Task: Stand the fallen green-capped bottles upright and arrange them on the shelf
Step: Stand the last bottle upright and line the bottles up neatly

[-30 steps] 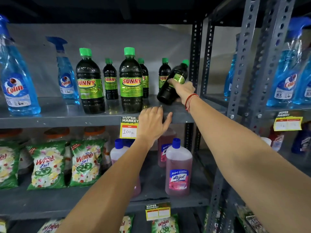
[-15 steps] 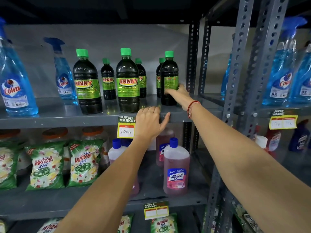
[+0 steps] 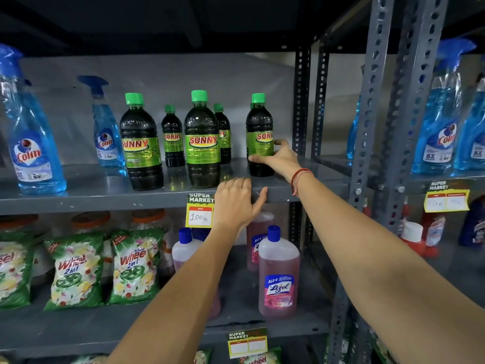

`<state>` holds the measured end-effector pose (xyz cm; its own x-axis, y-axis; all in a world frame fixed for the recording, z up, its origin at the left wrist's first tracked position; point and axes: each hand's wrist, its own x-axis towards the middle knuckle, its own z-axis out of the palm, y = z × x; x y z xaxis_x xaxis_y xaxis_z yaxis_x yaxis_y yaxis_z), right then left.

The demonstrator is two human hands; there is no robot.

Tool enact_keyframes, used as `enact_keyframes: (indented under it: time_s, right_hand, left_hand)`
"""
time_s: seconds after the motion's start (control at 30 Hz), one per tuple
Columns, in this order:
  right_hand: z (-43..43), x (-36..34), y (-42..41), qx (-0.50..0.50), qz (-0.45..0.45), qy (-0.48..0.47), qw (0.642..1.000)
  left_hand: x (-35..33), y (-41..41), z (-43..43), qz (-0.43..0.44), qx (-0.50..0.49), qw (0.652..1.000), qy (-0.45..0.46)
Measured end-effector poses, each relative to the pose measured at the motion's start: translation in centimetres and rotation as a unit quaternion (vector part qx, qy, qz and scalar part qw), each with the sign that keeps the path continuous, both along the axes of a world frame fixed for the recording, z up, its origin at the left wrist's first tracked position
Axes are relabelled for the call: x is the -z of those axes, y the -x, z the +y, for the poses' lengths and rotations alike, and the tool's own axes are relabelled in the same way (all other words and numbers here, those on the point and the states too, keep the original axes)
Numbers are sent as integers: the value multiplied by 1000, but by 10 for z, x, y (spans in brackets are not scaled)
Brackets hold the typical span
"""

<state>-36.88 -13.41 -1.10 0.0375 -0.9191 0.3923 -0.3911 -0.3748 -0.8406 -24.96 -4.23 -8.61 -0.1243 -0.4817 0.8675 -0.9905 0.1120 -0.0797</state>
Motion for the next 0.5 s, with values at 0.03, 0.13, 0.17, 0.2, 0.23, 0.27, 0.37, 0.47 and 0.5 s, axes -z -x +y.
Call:
enact_keyframes:
  time_s: [0.03,0.13,0.17,0.2,0.23,0.27,0.37,0.47,0.5]
  right_hand:
    - [2,0,-3,10,16,16,1000]
    - [-1,0,-6,-33,13,9,999]
    - [0,-1,-5,-44,8,-4,999]
    - [-2,-1,-4,-44,7,-9,999]
    - [-1,-1,-3,-34,13,-5,999]
    - [-1,-1,-4,-15,27,9,999]
    - [3,1,-9,40,71,50,995]
    - [4,1,-11,26,64,45,997]
    - [7,0,-10,16,62,38,997]
  left_hand:
    - [0,0,1,3,2,1000,-3]
    - [-1,1,2,7,3,1000,-10]
    - [-1,1,2,7,2,1000,-14]
    - [-1,2,3,7,1,1000,-17]
    - [-1,2,4,7,1,1000,-22]
    - [-2,2,4,6,-1,1000,-26]
    - [-2,2,6,1,-1,999,-37]
    - [-4,2,8,-2,-2,999,-48]
    - [-5,2,9,-2,-2,999,-55]
